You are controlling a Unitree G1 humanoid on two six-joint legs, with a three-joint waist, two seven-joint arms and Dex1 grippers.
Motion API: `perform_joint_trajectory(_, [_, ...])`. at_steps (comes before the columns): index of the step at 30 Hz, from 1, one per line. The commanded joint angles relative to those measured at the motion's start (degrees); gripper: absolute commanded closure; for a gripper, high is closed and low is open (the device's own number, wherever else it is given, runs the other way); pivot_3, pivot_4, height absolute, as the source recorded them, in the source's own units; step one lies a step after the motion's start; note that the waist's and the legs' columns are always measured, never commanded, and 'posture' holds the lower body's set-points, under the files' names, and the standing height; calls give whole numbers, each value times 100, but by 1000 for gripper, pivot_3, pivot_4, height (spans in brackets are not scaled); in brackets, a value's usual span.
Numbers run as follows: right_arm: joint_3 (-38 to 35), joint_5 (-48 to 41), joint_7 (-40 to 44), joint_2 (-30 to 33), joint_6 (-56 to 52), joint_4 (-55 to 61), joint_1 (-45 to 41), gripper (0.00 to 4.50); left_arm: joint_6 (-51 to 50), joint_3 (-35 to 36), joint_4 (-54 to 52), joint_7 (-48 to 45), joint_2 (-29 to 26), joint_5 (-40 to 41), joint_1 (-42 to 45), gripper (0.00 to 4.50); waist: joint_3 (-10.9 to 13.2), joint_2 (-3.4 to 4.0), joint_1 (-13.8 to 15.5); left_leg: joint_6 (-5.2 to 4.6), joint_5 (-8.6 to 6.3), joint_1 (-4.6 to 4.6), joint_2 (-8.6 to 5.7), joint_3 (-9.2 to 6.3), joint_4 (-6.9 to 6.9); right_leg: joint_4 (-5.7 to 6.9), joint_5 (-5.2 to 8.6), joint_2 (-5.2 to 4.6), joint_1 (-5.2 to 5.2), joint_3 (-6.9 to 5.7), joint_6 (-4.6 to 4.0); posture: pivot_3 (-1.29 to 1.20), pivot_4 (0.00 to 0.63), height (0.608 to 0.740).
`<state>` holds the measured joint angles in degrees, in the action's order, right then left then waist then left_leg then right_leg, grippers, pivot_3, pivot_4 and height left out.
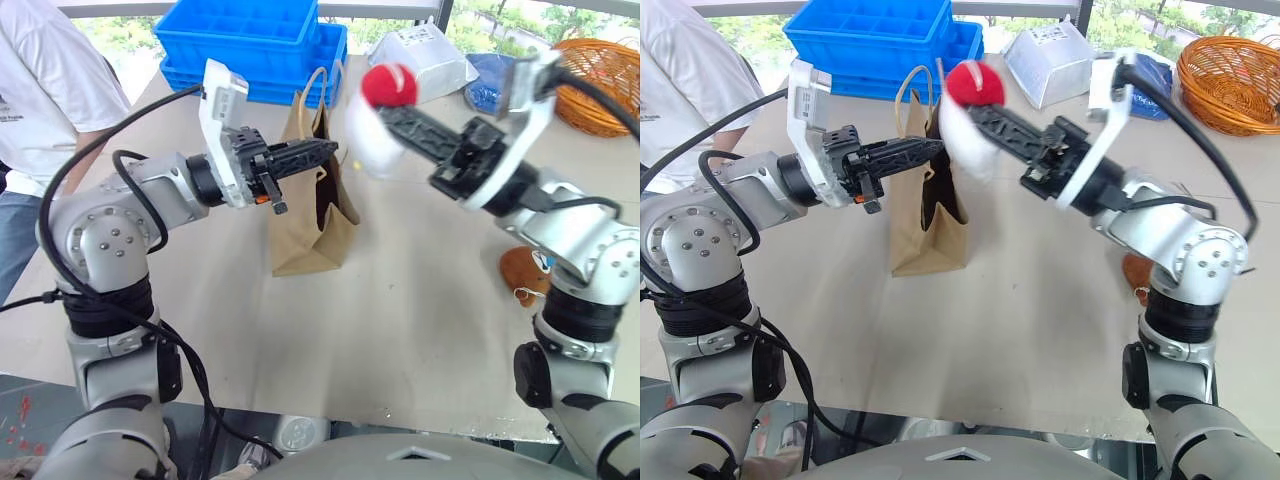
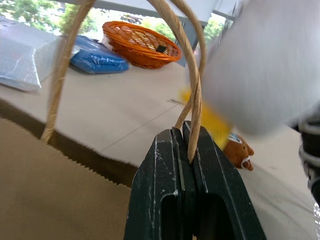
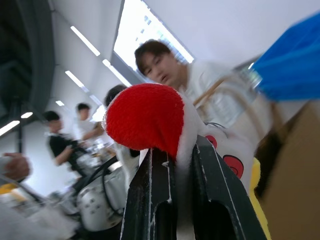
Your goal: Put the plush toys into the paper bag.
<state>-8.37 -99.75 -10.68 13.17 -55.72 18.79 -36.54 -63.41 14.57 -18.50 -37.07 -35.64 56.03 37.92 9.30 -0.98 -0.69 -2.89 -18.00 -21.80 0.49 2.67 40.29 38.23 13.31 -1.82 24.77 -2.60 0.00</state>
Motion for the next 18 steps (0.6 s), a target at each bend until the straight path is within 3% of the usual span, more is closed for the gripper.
perform_joint_trajectory(1, [191,-174,83,-36,228,-132,-182,4474,-7,182,-354,133,-87,280,-78,4500,-1,-1,3,-2,-1,-1,0,1,0,-1,0,0,1,0,0,0,150,740])
perform_joint_trajectory(6, [249,-738,173,-82,416,-323,-502,4474,-86,170,-614,537,97,777,77,4500,0,-1,5,-5,-3,-2,0,0,0,-5,0,0,1,0,0,0,150,740])
perform_joint_trajectory(9, [-132,-1262,26,-122,857,-252,-620,4474,-70,121,-639,675,91,874,148,4500,0,-1,10,-5,-3,-6,0,-6,0,-8,0,0,1,-2,1,0,150,740])
perform_joint_trajectory(18, [-767,-1325,-9,2,1148,476,-373,4474,89,-419,-417,598,251,898,569,4500,0,-1,8,-7,-4,-9,0,-2,-2,-14,0,1,1,-2,1,0,150,740])
